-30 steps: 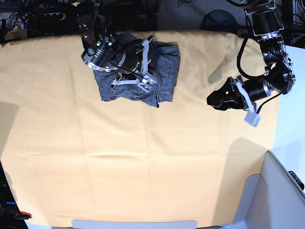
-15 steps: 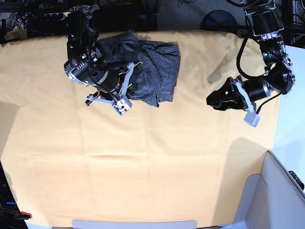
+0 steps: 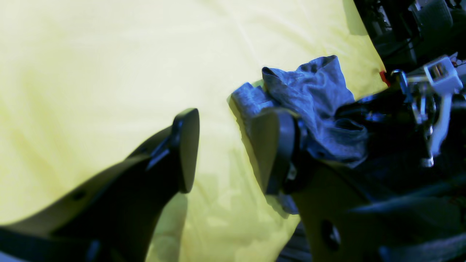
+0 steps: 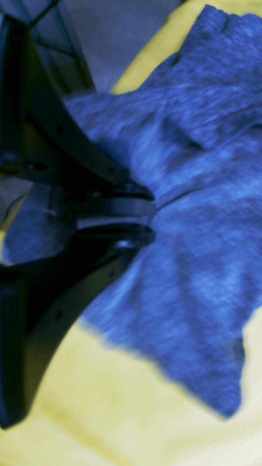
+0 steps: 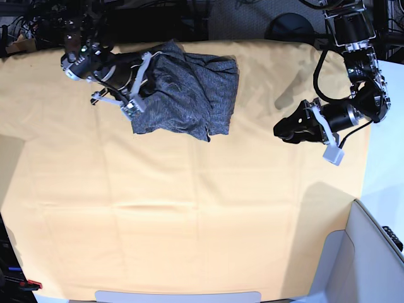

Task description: Fold the T-shirt properly

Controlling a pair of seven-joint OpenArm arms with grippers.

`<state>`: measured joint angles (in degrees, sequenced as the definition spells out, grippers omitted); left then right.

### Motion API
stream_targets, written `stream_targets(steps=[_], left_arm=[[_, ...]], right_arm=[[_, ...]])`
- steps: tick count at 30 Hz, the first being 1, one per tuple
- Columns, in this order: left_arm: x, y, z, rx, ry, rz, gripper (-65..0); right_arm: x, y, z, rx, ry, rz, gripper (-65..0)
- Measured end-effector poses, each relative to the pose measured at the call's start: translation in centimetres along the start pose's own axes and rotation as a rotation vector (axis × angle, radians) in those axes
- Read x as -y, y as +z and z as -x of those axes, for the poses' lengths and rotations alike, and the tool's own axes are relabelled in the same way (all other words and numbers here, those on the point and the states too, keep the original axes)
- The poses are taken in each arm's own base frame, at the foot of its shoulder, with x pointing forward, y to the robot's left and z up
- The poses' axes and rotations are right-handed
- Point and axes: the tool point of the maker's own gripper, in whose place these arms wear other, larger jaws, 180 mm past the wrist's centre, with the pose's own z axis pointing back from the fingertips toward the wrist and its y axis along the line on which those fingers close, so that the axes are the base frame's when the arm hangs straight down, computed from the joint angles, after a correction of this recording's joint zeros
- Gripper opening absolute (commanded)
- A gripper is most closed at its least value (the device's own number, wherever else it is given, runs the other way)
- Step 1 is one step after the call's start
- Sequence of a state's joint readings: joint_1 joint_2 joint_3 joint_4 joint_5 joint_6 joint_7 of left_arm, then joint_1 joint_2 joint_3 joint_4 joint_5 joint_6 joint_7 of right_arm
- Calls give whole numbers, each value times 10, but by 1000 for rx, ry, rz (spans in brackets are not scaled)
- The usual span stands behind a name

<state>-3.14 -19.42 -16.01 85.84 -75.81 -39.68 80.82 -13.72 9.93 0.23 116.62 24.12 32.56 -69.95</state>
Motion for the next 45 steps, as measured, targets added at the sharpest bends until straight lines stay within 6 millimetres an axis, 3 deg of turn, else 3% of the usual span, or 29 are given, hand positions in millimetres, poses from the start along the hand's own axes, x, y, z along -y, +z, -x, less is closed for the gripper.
stream_targets(steps=[4, 9, 13, 20, 25, 32, 37, 40, 42, 45], left_arm=[[0, -1, 5, -11, 7, 1, -383], [0, 0, 10, -18, 16, 0, -383], [0, 0, 10, -15, 16, 2, -383], [0, 0, 10, -16, 16, 1, -383], [0, 0, 10, -17, 16, 1, -383], [-6, 0, 15, -43, 10, -30, -383], [-10, 0, 18, -62, 7, -54, -383], [-10, 0, 19, -65, 6, -57, -383], [-10, 0, 19, -66, 6, -57, -383], [-10, 1, 19, -65, 6, -57, -383]], right_arm=[[23, 14, 1, 30, -44, 20, -572], [12, 12, 1, 32, -39, -26, -572], [-16, 4, 4, 2, 0, -102, -572], [-61, -12, -10, 14, 52, -203, -571], [-88, -31, -30, 16, 142, -229, -571], [-141, -59, -60, 27, 263, -379, -570], [-131, -70, -68, 9, 292, -344, -570], [-134, -67, -92, 105, 274, -358, -572], [-110, -62, -114, 175, 166, -288, -572], [-55, -42, -135, 264, 11, -116, -572]])
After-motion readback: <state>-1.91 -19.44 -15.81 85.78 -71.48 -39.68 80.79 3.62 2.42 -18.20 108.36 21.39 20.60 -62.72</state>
